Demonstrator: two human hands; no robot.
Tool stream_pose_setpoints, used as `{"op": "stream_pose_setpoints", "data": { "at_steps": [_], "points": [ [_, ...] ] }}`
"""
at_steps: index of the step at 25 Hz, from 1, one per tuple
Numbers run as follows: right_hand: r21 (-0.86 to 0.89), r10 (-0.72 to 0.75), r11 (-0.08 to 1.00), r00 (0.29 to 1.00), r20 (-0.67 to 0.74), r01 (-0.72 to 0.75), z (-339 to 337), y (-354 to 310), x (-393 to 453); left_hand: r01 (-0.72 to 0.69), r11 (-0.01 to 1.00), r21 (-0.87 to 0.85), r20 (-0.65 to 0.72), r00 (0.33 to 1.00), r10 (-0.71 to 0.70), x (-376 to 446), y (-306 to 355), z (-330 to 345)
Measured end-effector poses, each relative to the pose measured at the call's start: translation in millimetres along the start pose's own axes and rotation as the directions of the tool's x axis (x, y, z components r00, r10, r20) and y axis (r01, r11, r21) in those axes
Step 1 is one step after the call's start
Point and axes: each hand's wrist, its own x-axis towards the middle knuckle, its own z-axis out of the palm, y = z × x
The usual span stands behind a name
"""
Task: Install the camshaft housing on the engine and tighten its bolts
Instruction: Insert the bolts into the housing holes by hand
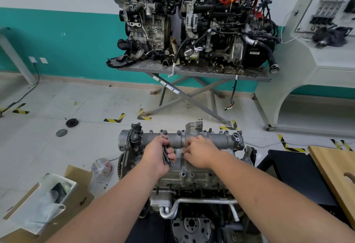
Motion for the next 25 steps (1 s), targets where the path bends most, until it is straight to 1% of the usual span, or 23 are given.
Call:
{"op": "stream_pose_setpoints", "data": {
  "at_steps": [1, 2, 3, 4, 5, 6, 7, 8, 9, 10, 11, 12, 13, 15, 17, 20, 25],
  "points": [
    [0.106, 0.025, 0.994, 1.000, -0.004, -0.024, 3, 2, -3, 0.006, 1.000, -0.002, 0.003, 1.000, -0.006, 0, -3, 1],
    [0.264, 0.065, 0.963, 0.995, -0.073, -0.044, 7, 3, -8, 0.008, 1.000, 0.004, 0.002, 1.000, -0.008, -1, -5, 2],
    [0.446, 0.159, 0.893, 0.968, -0.196, -0.056, 10, 3, -15, 0.004, 1.000, 0.015, 0.001, 1.000, -0.004, 0, -6, 2],
    [0.621, 0.306, 0.782, 0.899, -0.313, -0.050, 7, 3, -21, -0.011, 1.000, 0.022, -0.003, 1.000, 0.011, 1, -7, 3],
    [0.759, 0.452, 0.650, 0.820, -0.350, -0.034, 2, 2, -27, -0.033, 0.999, 0.021, -0.016, 0.999, 0.033, 2, -9, 4],
    [0.865, 0.545, 0.502, 0.781, -0.304, -0.014, -4, 2, -32, -0.059, 0.998, 0.015, -0.026, 0.998, 0.059, 3, -11, 7],
    [0.926, 0.565, 0.376, 0.795, -0.222, -0.009, -11, 0, -38, -0.083, 0.996, 0.010, -0.025, 0.996, 0.083, 4, -14, 10],
    [0.949, 0.508, 0.311, 0.852, -0.125, -0.046, -17, -3, -44, -0.099, 0.995, 0.007, -0.014, 0.995, 0.099, 4, -19, 15],
    [0.947, 0.406, 0.306, 0.913, -0.033, -0.102, -21, -9, -50, -0.110, 0.994, 0.005, -0.004, 0.994, 0.110, 4, -24, 21],
    [0.940, 0.312, 0.316, 0.950, 0.029, -0.133, -23, -14, -56, -0.118, 0.993, 0.010, 0.004, 0.993, 0.118, 4, -29, 27],
    [0.937, 0.267, 0.323, 0.962, 0.049, -0.137, -23, -18, -62, -0.122, 0.992, 0.024, 0.009, 0.993, 0.121, 4, -33, 33],
    [0.944, 0.270, 0.304, 0.962, 0.042, -0.126, -22, -19, -67, -0.123, 0.991, 0.044, 0.011, 0.992, 0.122, 3, -36, 38],
    [0.958, 0.295, 0.261, 0.955, 0.035, -0.115, -23, -18, -71, -0.120, 0.991, 0.060, 0.018, 0.993, 0.119, 2, -40, 42],
    [0.986, 0.319, 0.121, 0.945, 0.072, -0.116, -28, -16, -79, -0.108, 0.992, 0.059, 0.065, 0.992, 0.104, -2, -44, 49],
    [0.989, 0.334, -0.014, 0.931, 0.144, -0.148, -31, -10, -85, -0.087, 0.996, 0.033, 0.136, 0.987, 0.081, -6, -46, 56],
    [0.974, 0.332, -0.091, 0.916, 0.224, -0.205, -38, -3, -94, -0.060, 0.998, -0.001, 0.197, 0.979, 0.059, -9, -49, 66],
    [0.955, 0.278, -0.183, 0.920, 0.276, -0.232, -40, 1, -107, 0.034, 0.992, -0.118, 0.216, 0.976, -0.008, -8, -48, 68]
  ]
}}
